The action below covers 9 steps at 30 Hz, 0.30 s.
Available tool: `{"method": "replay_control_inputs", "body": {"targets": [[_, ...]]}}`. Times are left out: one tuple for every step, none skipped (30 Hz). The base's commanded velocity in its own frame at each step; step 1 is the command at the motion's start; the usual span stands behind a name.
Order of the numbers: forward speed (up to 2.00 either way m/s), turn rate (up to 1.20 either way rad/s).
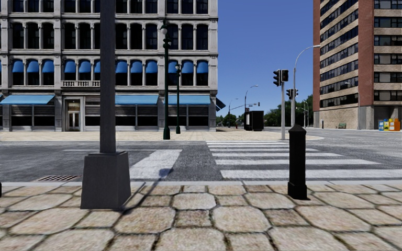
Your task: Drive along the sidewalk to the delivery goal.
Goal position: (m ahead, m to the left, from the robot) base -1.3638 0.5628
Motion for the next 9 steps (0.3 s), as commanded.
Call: {"method": "replay_control_inputs", "body": {"targets": [[0.00,0.00],[0.00,0.00],[0.00,0.00],[0.00,0.00],[0.00,0.00],[0.00,0.00],[0.00,0.00],[0.00,0.00],[0.00,0.00]]}}
